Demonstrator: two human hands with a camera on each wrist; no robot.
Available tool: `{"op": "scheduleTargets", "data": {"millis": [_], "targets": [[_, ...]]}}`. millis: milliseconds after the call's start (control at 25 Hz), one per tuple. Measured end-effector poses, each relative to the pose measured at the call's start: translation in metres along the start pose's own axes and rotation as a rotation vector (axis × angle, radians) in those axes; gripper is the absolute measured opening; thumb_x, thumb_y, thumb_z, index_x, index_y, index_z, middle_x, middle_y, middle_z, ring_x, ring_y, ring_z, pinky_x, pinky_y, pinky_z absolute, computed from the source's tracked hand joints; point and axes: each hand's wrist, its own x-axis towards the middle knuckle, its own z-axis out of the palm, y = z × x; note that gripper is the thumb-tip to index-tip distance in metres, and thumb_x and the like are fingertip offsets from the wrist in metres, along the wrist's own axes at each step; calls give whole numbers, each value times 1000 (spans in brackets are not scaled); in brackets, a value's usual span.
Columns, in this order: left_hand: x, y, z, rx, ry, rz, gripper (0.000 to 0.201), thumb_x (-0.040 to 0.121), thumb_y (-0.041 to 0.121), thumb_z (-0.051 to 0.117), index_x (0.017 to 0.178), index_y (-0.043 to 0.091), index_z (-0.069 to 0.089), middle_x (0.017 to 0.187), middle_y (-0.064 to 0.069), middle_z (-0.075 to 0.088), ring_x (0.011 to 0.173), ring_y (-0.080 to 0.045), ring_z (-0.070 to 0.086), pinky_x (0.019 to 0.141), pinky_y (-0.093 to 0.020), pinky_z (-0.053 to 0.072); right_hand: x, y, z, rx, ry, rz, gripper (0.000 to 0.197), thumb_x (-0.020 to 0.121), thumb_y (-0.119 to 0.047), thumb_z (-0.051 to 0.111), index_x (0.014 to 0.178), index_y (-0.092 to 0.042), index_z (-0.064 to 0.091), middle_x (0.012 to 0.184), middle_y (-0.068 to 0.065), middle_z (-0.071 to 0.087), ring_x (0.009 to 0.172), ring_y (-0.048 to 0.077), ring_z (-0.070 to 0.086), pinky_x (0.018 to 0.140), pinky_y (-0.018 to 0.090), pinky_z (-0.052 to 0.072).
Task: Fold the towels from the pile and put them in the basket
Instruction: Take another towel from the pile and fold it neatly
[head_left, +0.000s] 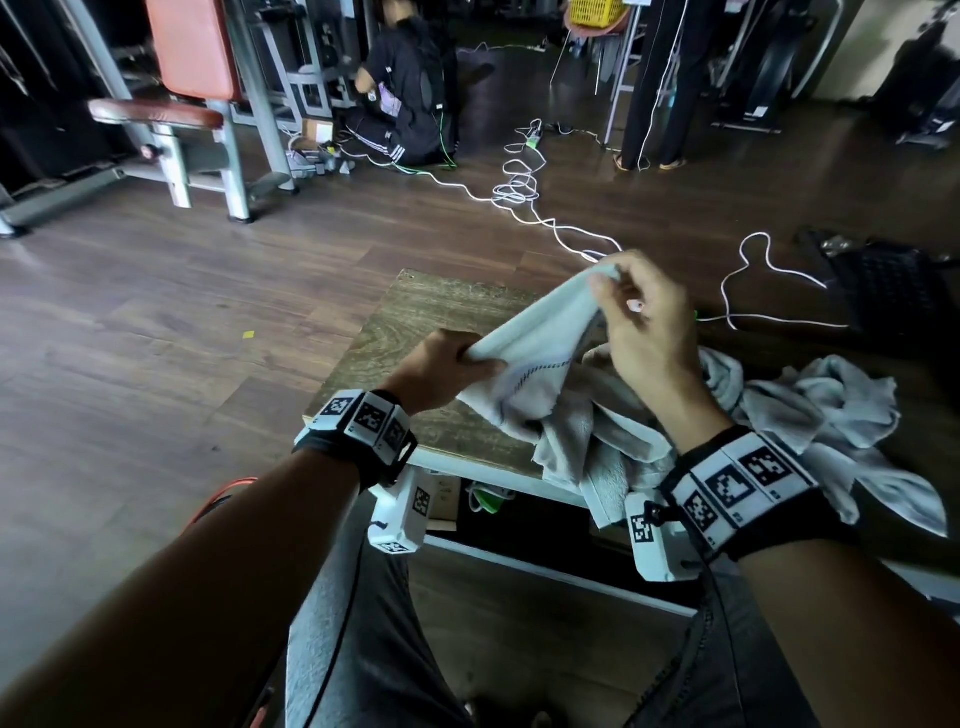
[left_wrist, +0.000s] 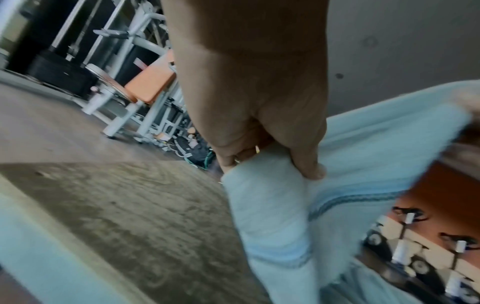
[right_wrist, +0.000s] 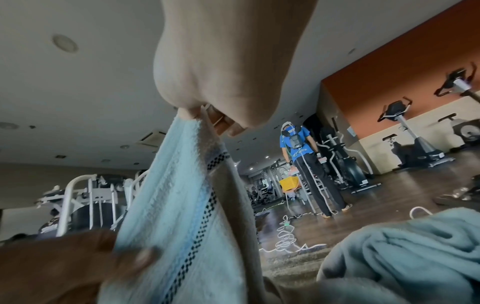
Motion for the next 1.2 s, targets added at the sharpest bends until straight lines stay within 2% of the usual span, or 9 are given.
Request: {"op": "scheduleTargets", "data": {"millis": [160, 280, 480, 560, 600, 680, 800, 880, 1200], "targets": [[-1, -25, -26, -99, 185, -90, 28, 86, 27, 73, 64, 10, 65, 51, 10, 49, 44, 0, 39, 43, -16, 32, 10, 19, -36, 107, 217, 53, 14, 98, -21, 56, 92, -9, 60, 72, -4, 49, 66, 3, 43, 60, 23, 36], [-2, -28, -30, -232, 250, -121, 30, 90, 24, 69, 80, -4, 71, 62, 1, 57, 55, -6, 49, 53, -19, 43, -2, 48, -42, -9, 44, 257, 14, 95, -23, 58, 86, -13, 57, 70, -5, 49, 64, 2, 42, 58, 24, 34], [-5, -16, -4, -183, -327, -282, 42, 74, -1, 77, 114, 8, 69, 102, -2, 72, 87, -20, 69, 67, -22, 56, -50, 85, -19, -342, -541, 586, 25, 91, -28, 64, 71, -13, 63, 65, -1, 57, 67, 16, 53, 58, 27, 37], [-6, -34, 19, 58, -459, -66, 53, 46, -7, 88, 95, 9, 75, 86, -2, 74, 65, -22, 71, 54, -26, 58, -62, 90, -7, -349, -521, 543, 29, 92, -22, 60, 64, -13, 59, 61, -4, 49, 63, 16, 49, 54, 27, 33], [-4, -35, 28, -74, -472, -233, 41, 55, 2, 88, 91, 13, 74, 80, 1, 71, 65, -20, 69, 60, -28, 59, -65, 95, -2, -356, -498, 486, 32, 91, -18, 58, 59, -16, 54, 61, -6, 46, 64, 16, 47, 55, 27, 32], [-5, -33, 46, 99, -226, -232, 31, 83, 33, 72, 107, 15, 68, 94, 2, 67, 93, -22, 67, 88, -33, 54, -66, 106, 6, -414, -469, 329, 32, 84, -22, 52, 53, -24, 45, 64, -3, 49, 68, 17, 47, 65, 29, 35], [-5, -45, 75, 297, -421, -327, 71, 78, 66, 58, 134, 22, 51, 132, -3, 55, 127, -29, 47, 101, -37, 41, -64, 124, 16, -657, -652, 124, 24, 76, -38, 38, 57, -31, 51, 79, -3, 63, 84, 24, 56, 89, 37, 36], [-1, -52, 89, 470, -497, -228, 79, 68, 83, 42, 123, 29, 55, 130, -2, 55, 131, -31, 42, 106, -43, 33, -69, 126, 26, -785, -790, 68, 26, 83, -39, 42, 69, -29, 62, 91, -7, 64, 101, 22, 54, 101, 40, 24], [21, -46, 78, 328, -144, -55, 51, 82, 53, 42, 99, 16, 72, 95, -8, 71, 86, -25, 68, 68, -26, 49, -51, 118, 40, -619, -481, 61, 21, 87, -26, 49, 71, -18, 59, 89, -6, 63, 88, 18, 58, 87, 37, 35]]}}
